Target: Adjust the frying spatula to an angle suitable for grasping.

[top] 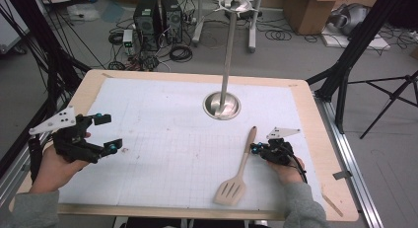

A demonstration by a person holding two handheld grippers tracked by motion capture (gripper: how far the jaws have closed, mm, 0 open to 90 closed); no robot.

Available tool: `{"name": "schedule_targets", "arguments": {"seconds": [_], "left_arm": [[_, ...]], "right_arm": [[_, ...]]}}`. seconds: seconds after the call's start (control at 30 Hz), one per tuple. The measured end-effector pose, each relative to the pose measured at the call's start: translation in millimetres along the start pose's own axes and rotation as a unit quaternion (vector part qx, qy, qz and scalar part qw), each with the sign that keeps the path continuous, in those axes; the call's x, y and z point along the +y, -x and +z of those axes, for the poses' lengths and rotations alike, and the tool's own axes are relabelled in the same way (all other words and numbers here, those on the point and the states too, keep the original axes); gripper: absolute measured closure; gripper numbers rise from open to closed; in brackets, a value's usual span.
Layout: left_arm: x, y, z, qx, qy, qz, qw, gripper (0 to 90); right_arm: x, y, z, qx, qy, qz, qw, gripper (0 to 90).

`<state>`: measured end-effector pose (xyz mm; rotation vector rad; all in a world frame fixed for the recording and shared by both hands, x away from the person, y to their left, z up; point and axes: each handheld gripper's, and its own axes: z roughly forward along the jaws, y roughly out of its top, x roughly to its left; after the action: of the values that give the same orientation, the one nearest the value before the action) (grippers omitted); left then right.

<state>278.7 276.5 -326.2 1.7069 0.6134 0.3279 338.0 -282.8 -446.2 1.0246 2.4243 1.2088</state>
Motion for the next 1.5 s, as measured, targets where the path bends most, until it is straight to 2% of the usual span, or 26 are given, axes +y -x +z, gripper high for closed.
{"name": "schedule_targets", "arguments": {"seconds": [0.53,0.8,1.07,1.17,1.2,1.27,1.33,1.4,1.5], "left_arm": [[-5.3,2.4,-13.6,0.017,-0.002,-0.003,0.9998,2.2],[-8.4,4.5,-24.3,0.030,-0.002,-0.005,0.9995,2.1],[-9.0,5.5,-29.3,0.034,0.000,-0.004,0.9994,2.1],[-8.6,4.6,-28.8,0.033,0.000,-0.004,0.9994,2.2],[-8.3,4.1,-28.3,0.033,0.000,-0.004,0.9994,2.2],[-7.7,3.5,-26.0,0.031,0.001,-0.005,0.9995,2.1],[-7.1,3.3,-22.5,0.027,-0.001,-0.004,0.9996,2.1],[-6.3,3.5,-18.4,0.022,-0.003,-0.002,0.9997,2.1],[-4.8,3.5,-12.8,0.016,-0.005,-0.001,0.9999,2.2]], "right_arm": [[15.6,-5.7,21.9,0.006,0.004,-0.013,0.9999,90.0],[28.0,-14.3,38.4,0.023,0.002,-0.030,0.9993,90.0],[34.2,-18.7,43.4,0.028,-0.006,-0.043,0.9986,90.0],[35.7,-21.6,41.0,0.032,0.000,-0.045,0.9985,90.0],[37.5,-25.1,36.1,0.046,0.011,-0.051,0.9976,90.0],[38.2,-27.2,33.4,0.052,0.015,-0.053,0.9971,90.0],[38.5,-35.2,27.3,0.075,0.020,-0.068,0.9947,90.0],[37.8,-38.1,26.2,0.081,0.020,-0.073,0.9938,90.0],[34.7,-47.0,27.0,0.098,0.000,-0.089,0.9912,90.0]]}}
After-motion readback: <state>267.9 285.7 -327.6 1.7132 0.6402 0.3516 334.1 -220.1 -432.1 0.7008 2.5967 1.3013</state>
